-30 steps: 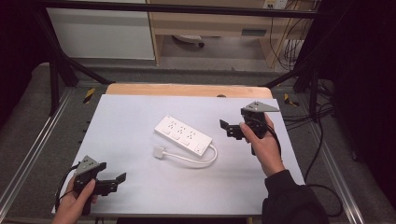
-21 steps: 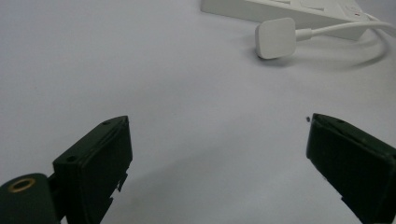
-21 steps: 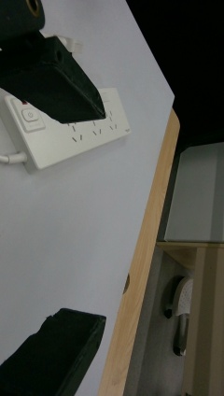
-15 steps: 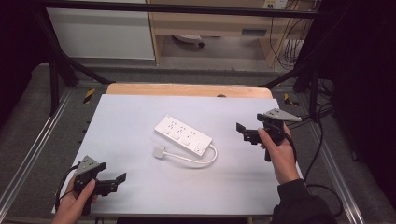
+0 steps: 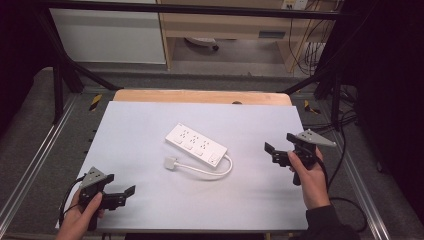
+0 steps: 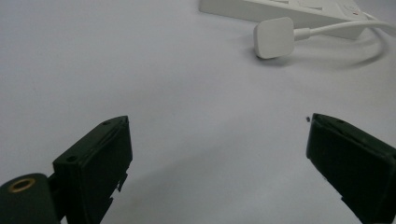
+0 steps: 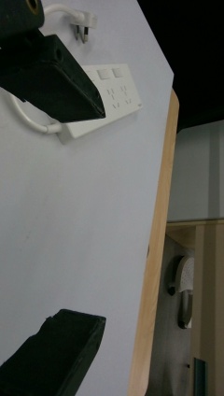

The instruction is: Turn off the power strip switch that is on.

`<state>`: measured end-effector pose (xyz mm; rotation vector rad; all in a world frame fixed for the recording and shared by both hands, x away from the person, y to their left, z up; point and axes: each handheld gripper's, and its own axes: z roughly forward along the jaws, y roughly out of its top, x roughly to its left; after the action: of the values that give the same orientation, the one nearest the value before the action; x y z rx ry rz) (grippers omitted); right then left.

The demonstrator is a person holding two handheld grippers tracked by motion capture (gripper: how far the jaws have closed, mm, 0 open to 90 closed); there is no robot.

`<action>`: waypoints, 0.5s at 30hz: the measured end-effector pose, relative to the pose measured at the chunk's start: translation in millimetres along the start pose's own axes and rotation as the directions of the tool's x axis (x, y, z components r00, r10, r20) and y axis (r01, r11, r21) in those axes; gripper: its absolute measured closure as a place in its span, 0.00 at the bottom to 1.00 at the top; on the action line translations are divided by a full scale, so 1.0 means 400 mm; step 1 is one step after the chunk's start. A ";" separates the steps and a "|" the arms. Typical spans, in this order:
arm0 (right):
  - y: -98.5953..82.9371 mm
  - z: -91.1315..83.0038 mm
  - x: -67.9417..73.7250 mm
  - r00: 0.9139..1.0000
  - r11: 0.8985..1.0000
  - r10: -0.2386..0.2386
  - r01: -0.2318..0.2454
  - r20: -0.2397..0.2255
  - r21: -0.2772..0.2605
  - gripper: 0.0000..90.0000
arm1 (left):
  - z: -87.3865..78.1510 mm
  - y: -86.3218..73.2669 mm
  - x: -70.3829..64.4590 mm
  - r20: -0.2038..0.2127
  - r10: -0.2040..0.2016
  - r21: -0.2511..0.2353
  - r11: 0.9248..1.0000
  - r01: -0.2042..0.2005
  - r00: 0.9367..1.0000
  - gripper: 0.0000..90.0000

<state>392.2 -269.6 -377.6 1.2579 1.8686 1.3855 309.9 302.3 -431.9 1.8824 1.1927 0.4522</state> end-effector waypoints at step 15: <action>-0.167 0.047 0.065 0.994 0.981 -0.104 0.108 -0.029 0.164 0.03 | -0.002 0.001 -0.004 0.008 0.015 -0.002 1.000 -0.015 1.000 0.08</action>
<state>369.9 -241.9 -442.5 1.2062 2.0692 1.2126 308.7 301.2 -430.8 1.8908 1.1735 0.4539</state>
